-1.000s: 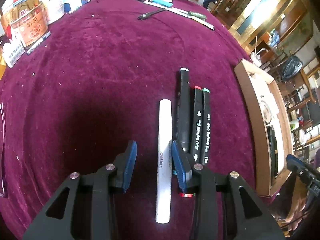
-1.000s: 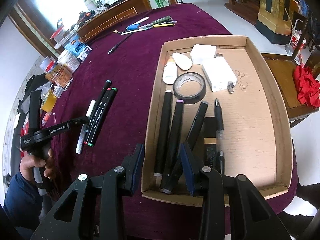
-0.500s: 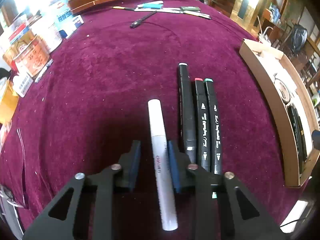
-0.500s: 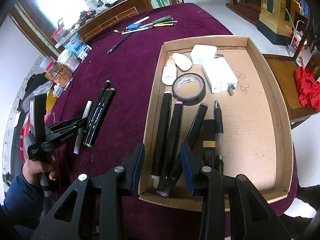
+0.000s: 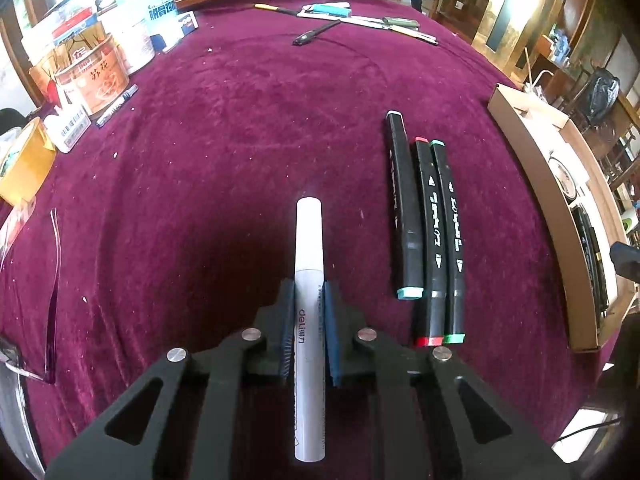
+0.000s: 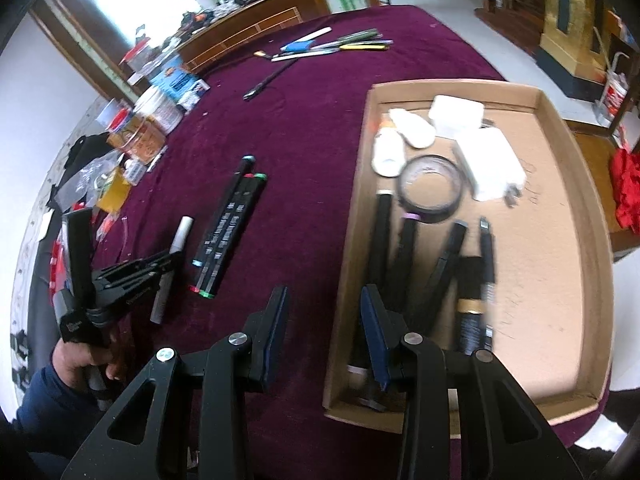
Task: Organize rigid objects
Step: 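Grasp the white marker with left gripper while right gripper grasps a green-capped marker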
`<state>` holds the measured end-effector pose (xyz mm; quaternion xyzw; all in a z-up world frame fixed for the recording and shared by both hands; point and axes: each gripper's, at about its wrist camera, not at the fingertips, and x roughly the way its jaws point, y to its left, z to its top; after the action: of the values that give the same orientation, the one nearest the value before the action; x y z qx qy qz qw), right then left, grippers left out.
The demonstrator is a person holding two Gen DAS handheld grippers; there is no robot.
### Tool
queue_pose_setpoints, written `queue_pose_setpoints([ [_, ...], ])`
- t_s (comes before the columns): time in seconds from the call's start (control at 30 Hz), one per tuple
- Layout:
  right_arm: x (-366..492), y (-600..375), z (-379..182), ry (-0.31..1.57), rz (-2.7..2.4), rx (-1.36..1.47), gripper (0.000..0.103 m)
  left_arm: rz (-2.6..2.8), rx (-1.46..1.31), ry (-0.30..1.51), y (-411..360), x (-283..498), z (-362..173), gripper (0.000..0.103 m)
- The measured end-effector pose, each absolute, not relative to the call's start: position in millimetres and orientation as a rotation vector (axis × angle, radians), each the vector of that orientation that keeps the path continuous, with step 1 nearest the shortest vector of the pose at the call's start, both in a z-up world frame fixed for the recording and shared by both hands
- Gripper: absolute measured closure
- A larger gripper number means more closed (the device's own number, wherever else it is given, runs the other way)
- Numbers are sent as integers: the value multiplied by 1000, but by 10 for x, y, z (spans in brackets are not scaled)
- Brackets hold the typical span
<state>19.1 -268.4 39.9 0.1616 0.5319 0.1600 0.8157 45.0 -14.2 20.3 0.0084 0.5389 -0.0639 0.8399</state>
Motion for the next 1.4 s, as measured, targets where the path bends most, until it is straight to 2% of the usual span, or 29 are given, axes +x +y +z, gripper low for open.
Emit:
queue_pose_setpoints([
  [0.4, 697, -1972, 117, 1305, 466, 441, 70, -168, 19, 1126, -93, 398, 204, 91],
  [0.73, 1036, -1727, -106, 1355, 405, 471, 70, -195, 32, 1127, -93, 405, 208, 91],
  [0.93, 1079, -1600, -145, 1358, 350, 369, 71, -212, 27, 1128, -70, 402, 207, 91],
  [1.03, 1110, -1533, -77, 1326, 323, 288, 79, -219, 26, 1126, -62, 399, 207, 91],
  [1.23, 1188, -1548, -114, 1347, 287, 178, 82, -223, 24, 1124, -56, 402, 206, 91],
  [1.4, 1088, -1526, -73, 1331, 308, 91, 90, -229, 18, 1120, -48, 404, 208, 91],
])
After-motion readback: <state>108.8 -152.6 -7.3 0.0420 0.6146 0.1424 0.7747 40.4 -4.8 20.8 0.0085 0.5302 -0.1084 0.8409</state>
